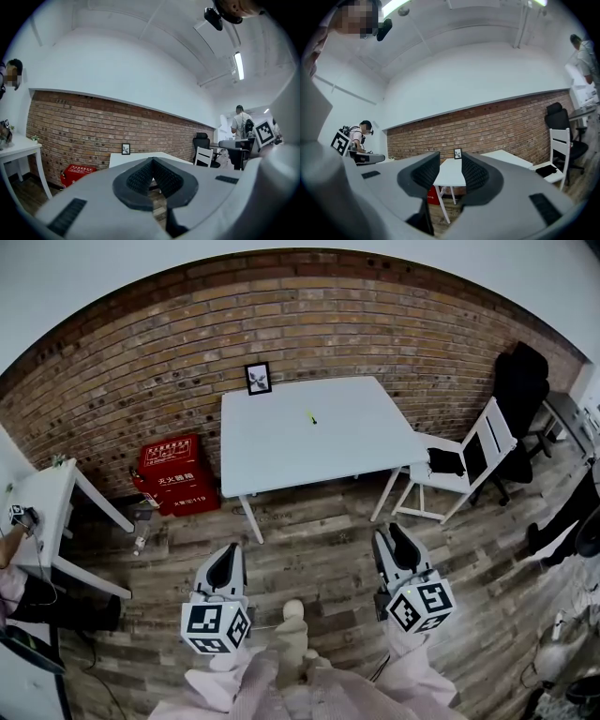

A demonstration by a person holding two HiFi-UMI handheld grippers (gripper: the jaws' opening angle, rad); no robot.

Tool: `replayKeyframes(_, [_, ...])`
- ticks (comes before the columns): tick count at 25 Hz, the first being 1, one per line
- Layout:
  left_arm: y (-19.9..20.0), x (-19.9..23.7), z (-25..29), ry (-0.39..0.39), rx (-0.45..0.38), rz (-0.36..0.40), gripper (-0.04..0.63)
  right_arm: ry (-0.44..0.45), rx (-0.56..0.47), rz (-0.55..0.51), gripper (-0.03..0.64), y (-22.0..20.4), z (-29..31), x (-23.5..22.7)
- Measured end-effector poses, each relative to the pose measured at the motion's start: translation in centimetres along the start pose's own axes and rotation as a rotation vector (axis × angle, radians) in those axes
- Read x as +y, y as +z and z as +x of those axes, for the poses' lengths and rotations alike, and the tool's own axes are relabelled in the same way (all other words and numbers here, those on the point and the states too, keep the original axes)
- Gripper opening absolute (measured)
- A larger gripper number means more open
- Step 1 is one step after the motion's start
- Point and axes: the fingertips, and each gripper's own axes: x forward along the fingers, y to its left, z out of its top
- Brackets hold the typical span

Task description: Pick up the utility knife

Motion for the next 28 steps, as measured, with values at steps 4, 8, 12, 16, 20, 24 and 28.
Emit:
replayKeyframes(4, [-0.6,0.7,2.3,0.001,0.018,-0.009,-0.006,-0.006,0.013,0.008,0.149,-0.8,2.0,-1.2])
replayKeyframes(8, [-0.9,1.7,5.5,-0.003,0.032,-0.015,-0.006,-0.011,0.030,0.021,0.164,-1.6,4.7,-2.7])
replayKeyframes(12, [-0.8,3.2,9.2,-0.003,0.039,-0.023,-0.006,-0.014,0.050,0.033,0.164,-2.3,8.0,-4.0])
replayKeyframes(16, [-0.4,4.2,13.2,-0.021,0.046,-0.022,-0.006,-0.024,0.057,0.037,0.164,-2.2,11.2,-5.5])
replayKeyframes(20, [0.0,5.8,16.7,-0.033,0.055,-0.028,-0.006,-0.034,0.066,0.036,0.164,-2.3,14.5,-6.4])
replayKeyframes(24, [0.4,7.1,20.1,-0.052,0.056,-0.048,-0.006,-0.034,0.095,0.035,0.164,-2.5,17.6,-7.1])
replayKeyframes(28, [0.3,8.0,23.0,-0.079,0.063,-0.063,-0.006,-0.034,0.129,0.032,0.164,-3.2,20.0,-7.6])
